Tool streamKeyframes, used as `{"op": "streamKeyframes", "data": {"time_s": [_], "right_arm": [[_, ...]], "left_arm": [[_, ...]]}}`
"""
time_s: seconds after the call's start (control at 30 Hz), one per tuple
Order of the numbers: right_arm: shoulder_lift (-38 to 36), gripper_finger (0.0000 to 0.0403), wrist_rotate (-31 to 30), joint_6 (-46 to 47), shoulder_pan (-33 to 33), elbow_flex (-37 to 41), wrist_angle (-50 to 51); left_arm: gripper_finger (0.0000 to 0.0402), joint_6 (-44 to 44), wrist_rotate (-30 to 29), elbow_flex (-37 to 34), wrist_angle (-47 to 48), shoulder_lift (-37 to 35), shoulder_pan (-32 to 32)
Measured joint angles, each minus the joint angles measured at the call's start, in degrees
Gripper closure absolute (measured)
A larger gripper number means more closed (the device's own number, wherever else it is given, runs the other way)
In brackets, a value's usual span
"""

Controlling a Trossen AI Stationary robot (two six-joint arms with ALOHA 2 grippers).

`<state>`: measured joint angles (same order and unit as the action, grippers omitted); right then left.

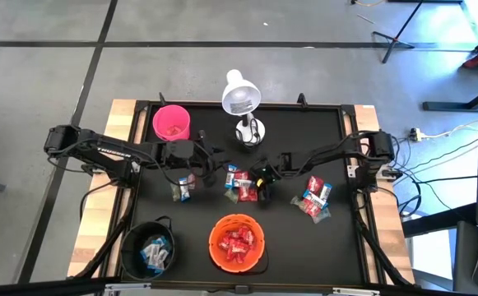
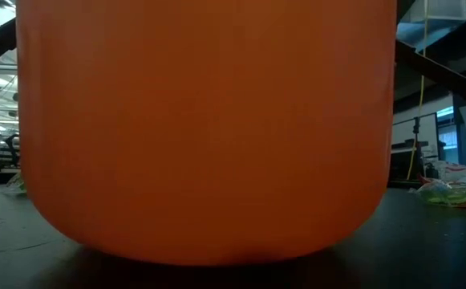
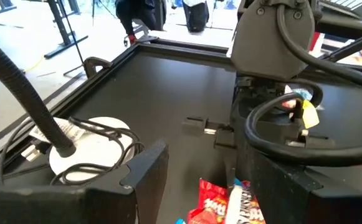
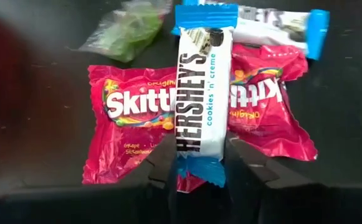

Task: Sort candy
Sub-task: Put the white candy into the black bucket

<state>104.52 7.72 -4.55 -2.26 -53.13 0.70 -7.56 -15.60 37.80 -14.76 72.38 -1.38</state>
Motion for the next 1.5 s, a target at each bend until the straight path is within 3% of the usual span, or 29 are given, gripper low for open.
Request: {"op": "streamKeyframes", "data": {"time_s": [0.2,0.43,0.73,0.9,1.03,1.13,1.5], "right_arm": [[-3.2,0.0282,-3.0,0.1,0.0,0.0,2.3],[-8.3,0.0310,-3.0,2.9,0.0,0.0,4.9],[-15.8,0.0290,-3.8,7.6,0.8,-0.1,6.4],[-17.5,0.0298,-4.6,8.1,3.6,-0.1,2.9],[-17.9,0.0300,-4.3,8.8,6.0,-0.6,2.1],[-17.9,0.0296,-3.8,9.3,7.4,-1.7,2.8],[-17.9,0.0296,-2.1,10.4,8.3,-4.7,2.3]], "left_arm": [[0.0198,0.6,2.8,3.0,0.4,-0.2,0.0],[0.0198,0.6,4.6,7.2,5.7,-0.2,2.1],[0.0198,0.8,0.1,8.7,11.5,-0.2,9.2],[0.0198,7.9,-7.2,8.7,12.9,0.0,13.3],[0.0198,19.2,-12.2,8.7,12.7,0.0,16.0],[0.0198,26.6,-12.4,8.7,11.8,0.0,17.2],[0.0198,38.8,-12.4,8.7,10.2,4.0,18.8]]}}
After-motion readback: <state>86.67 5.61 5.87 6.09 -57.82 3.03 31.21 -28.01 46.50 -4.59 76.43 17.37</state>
